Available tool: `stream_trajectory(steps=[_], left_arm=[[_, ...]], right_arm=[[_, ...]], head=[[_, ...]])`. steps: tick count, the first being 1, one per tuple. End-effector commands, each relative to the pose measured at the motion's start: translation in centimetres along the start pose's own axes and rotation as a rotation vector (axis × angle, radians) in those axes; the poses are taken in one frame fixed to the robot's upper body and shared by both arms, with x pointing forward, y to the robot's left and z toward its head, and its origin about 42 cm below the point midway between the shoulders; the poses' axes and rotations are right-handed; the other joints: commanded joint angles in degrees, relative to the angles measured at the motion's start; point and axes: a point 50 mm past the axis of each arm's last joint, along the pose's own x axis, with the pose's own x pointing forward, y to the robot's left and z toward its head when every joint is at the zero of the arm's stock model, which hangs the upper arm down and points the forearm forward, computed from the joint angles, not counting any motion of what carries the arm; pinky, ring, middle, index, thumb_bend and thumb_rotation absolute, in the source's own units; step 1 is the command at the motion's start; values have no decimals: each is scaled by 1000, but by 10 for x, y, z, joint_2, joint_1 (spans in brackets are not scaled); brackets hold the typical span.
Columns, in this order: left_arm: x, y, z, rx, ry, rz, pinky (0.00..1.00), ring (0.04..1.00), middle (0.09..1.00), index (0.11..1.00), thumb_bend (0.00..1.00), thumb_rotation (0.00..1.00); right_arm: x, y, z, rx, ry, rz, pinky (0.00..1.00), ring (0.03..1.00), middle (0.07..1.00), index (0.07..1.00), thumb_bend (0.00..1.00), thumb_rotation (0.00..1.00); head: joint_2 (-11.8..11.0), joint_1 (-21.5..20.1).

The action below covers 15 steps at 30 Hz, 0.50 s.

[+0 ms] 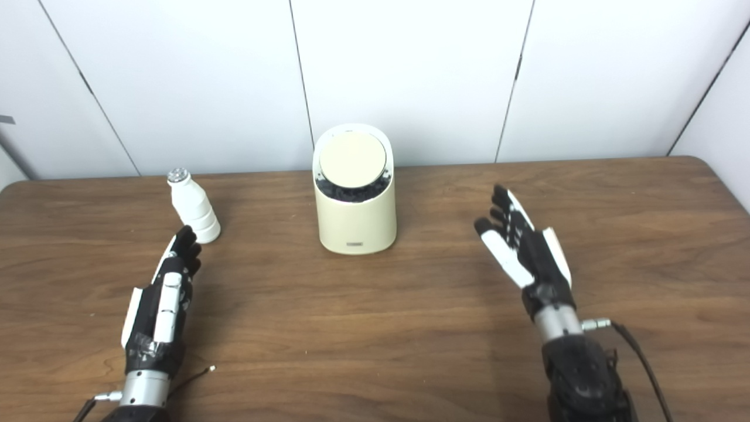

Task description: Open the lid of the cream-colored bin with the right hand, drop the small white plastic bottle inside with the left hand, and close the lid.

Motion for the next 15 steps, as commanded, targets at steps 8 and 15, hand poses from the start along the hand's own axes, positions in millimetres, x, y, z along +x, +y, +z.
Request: stream_trajectory(steps=[8,15], left_arm=[[-16,-9,-13,-7,69,26,1000,981,976,968,496,876],[-17,-14,-16,-35,66,17,1000,989,980,967,469,871]], right_arm=[[57,-3,63,-147,-170,31,872,919,935,932,719,680],[90,17,99,-264,-180,53,874,923,932,925,788,546]], head=[[0,0],[-3,2]])
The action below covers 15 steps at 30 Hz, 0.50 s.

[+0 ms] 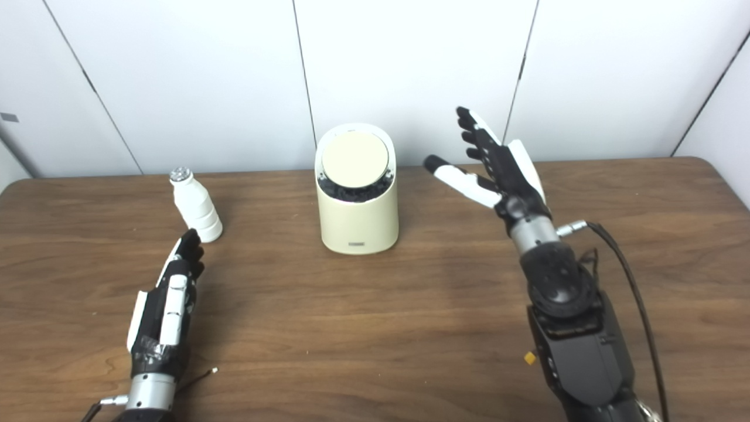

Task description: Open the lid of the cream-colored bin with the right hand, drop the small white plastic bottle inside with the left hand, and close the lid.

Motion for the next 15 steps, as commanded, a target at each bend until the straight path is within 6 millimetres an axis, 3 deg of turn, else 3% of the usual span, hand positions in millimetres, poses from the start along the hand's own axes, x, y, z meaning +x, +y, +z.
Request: stream_trajectory(steps=[1,8,15], left_arm=[[-15,-7,-15,-35,56,-2,1000,991,983,970,469,871],[-15,-9,-18,-62,55,-6,1000,980,974,966,497,834],[-15,-11,-18,-65,58,-4,1000,983,977,968,500,838]], right_arm=[[22,-5,27,-41,-79,-10,867,922,933,926,798,535],[52,6,40,-90,-95,42,862,930,928,931,827,522],[79,18,46,-148,-97,60,797,908,926,933,855,515]], head=[[1,-1],[-1,-1],[-2,-1]])
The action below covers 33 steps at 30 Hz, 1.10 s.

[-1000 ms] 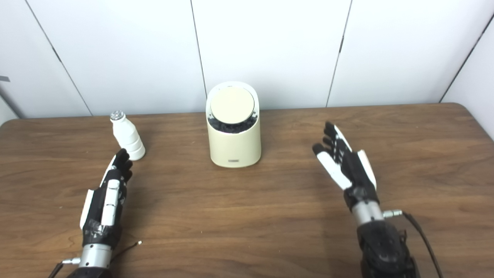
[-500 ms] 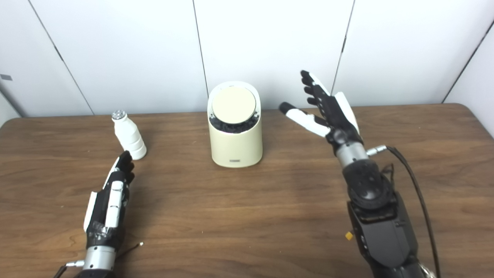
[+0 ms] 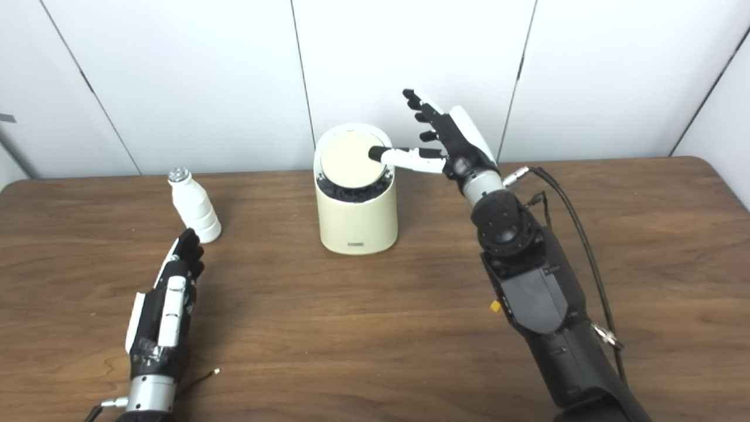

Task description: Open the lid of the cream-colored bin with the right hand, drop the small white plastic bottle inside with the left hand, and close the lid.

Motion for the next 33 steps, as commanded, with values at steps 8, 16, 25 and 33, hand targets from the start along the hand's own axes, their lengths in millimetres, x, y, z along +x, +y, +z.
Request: stream_trajectory(steps=[8,16,25,33], left_arm=[[-15,-10,-18,-32,66,-9,1000,987,986,973,489,838],[-14,-14,-21,-30,69,-8,1000,989,986,969,506,836],[-14,-16,-19,-35,70,-3,1000,988,982,964,474,860],[-13,-16,-20,-44,70,-2,1000,992,983,960,475,848]], right_arm=[[31,-2,45,-117,-139,-37,776,894,925,931,849,500],[35,8,44,-151,-131,-18,812,916,922,932,841,455],[30,7,34,-256,-118,8,885,940,936,942,822,455],[30,6,29,-256,-117,0,891,945,943,935,804,442]], head=[[1,1],[-1,15],[-1,16],[0,16]])
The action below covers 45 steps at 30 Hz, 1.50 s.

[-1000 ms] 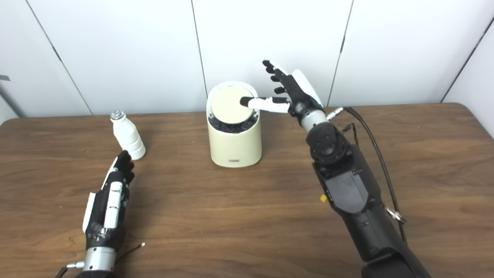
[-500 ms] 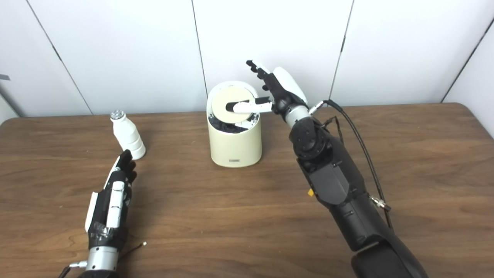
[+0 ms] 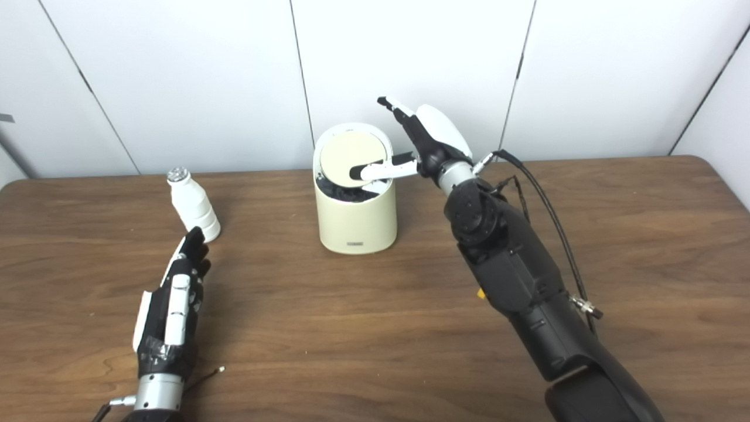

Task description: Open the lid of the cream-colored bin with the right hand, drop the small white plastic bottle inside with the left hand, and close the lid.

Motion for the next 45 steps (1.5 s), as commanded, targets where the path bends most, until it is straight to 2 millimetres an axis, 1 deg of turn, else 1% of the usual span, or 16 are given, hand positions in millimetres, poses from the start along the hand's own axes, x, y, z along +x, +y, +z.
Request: stream_trajectory(steps=[1,11,15,18,23,25,27,29,30,33,37,39,41,42,43,45], left_arm=[[-14,-6,-19,-25,73,6,1000,990,982,959,477,846],[-13,-4,-21,-24,64,1,1000,984,975,955,496,847],[-13,-5,-21,-19,63,2,1000,982,975,956,501,849],[-14,-5,-20,-17,60,4,1000,977,970,955,486,855],[-14,-6,-20,-23,62,2,1000,979,974,955,488,854],[-13,-6,-21,-23,62,0,1000,978,975,956,494,848],[-13,-6,-21,-23,61,-1,1000,982,977,960,496,847],[-13,-6,-21,-22,63,1,1000,982,977,960,498,847],[-13,-6,-20,-21,64,3,1000,984,978,959,503,847],[-14,-6,-20,-16,59,-2,1000,985,979,960,496,855],[-14,-6,-19,-11,57,-5,1000,989,981,964,481,856],[-14,-5,-19,-9,55,-4,1000,987,980,963,479,853],[-14,-5,-18,-10,57,-3,1000,987,980,964,486,849],[-15,-5,-18,-9,59,-3,1000,990,981,965,490,848],[-15,-5,-18,-4,60,-3,1000,991,983,964,497,846],[-16,-4,-18,0,61,-2,1000,989,981,962,507,844]], right_arm=[[7,-18,17,-20,-81,-60,892,945,943,934,803,443],[9,-16,13,-38,-72,-59,915,945,938,936,795,419],[10,-15,12,-41,-81,-63,941,944,933,933,798,404],[11,-15,12,-44,-87,-63,937,945,934,933,799,397],[12,-15,12,-66,-94,-63,936,949,935,933,796,402],[12,-15,13,-78,-100,-63,938,955,938,934,797,388],[12,-15,11,-103,-113,-66,940,957,935,931,817,343],[12,-15,10,-129,-121,-68,940,959,936,932,829,320],[12,-15,9,-141,-123,-69,950,965,937,932,851,243],[11,-14,7,-167,-118,-69,969,977,943,936,880,161],[10,-12,3,-180,-106,-72,974,979,944,934,896,99],[9,-12,2,-172,-108,-77,973,978,942,931,894,107],[9,-11,1,-149,-109,-82,964,969,934,926,877,166],[9,-11,1,-110,-106,-88,959,965,932,924,869,188],[9,-12,2,-61,-101,-99,938,951,924,913,859,188],[9,-14,4,51,-93,-128,873,913,902,896,844,176]], head=[[1,0],[1,-5],[1,-5],[3,-4],[3,-3],[3,-2],[3,-1],[2,-1],[2,-1],[2,-1],[2,3],[3,2],[3,3],[3,4],[3,5],[5,4]])
